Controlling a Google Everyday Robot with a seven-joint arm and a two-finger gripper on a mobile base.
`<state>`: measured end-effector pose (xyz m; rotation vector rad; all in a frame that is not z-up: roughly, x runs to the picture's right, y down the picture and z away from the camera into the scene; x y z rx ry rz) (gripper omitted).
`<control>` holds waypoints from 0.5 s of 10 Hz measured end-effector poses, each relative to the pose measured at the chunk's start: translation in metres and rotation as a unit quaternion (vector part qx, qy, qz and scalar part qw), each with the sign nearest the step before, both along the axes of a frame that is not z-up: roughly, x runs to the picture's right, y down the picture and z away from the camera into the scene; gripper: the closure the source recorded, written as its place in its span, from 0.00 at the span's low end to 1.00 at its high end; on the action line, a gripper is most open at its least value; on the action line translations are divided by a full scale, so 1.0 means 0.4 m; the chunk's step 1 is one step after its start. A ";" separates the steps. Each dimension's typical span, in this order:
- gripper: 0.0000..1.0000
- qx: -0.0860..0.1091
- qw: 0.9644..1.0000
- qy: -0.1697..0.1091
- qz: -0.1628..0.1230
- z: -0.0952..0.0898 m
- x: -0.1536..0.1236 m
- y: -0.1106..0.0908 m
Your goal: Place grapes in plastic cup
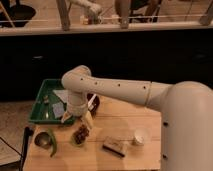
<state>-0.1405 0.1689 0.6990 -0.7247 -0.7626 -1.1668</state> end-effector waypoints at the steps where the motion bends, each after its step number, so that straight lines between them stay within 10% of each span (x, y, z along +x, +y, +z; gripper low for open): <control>1: 0.20 0.001 1.000 0.002 0.003 0.004 -0.012 -0.007; 5: 0.20 0.004 1.000 0.010 0.016 0.016 -0.033 -0.025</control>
